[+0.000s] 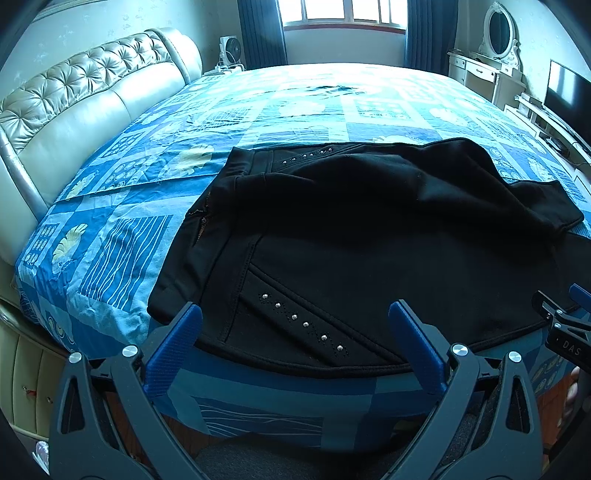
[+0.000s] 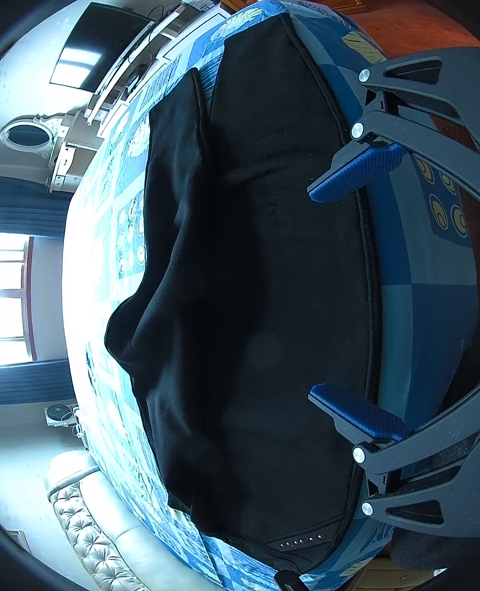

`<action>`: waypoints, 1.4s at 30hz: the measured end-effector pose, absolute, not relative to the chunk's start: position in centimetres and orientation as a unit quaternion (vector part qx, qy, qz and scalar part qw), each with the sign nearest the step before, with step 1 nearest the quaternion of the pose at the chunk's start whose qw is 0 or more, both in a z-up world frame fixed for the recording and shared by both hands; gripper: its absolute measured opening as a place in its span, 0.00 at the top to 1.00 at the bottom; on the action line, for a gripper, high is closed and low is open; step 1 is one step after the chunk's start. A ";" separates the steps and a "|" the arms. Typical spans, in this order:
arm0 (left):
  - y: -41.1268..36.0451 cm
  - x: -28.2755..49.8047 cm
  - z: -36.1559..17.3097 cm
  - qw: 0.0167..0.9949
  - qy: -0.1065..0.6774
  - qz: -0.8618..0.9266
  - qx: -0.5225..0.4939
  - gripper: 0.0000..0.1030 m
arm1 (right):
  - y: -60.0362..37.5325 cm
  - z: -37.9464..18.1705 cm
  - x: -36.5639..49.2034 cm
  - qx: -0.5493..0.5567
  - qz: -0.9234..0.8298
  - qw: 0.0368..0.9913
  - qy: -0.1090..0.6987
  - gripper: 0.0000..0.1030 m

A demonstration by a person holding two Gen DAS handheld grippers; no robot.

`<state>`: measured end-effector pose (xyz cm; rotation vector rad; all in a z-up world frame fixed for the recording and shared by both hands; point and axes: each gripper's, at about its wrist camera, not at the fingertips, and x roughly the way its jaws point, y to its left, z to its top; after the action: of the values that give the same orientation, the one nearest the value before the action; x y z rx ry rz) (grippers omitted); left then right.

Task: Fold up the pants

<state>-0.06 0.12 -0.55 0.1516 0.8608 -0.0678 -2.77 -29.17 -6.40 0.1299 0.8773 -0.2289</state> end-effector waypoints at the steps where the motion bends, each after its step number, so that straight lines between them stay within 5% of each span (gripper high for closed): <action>1: 0.1 -0.1 -0.5 0.906 0.416 -0.033 0.073 0.02 | -29.2 -6.5 -2.8 0.063 -0.110 0.897 0.424 0.05; 21: 0.3 0.0 -1.3 0.904 0.419 -0.029 0.082 0.02 | -28.9 -6.6 -2.4 0.072 -0.089 0.893 0.435 0.05; 30: 2.9 2.5 0.5 0.909 0.402 -0.104 0.037 0.02 | -29.3 -3.5 1.3 0.085 0.050 0.895 0.434 0.05; 37: 9.3 12.5 1.7 0.903 0.412 -0.120 0.015 0.02 | -31.5 1.3 10.7 0.057 0.101 0.905 0.409 0.05; 42: 12.7 22.6 -0.9 0.882 0.450 -0.137 -0.010 0.02 | -31.3 -0.1 19.5 0.015 0.137 0.875 0.465 0.05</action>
<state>22.62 12.71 -0.93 -0.0215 0.9375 -0.2855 19.54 -31.31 -0.11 0.0322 0.9706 0.2850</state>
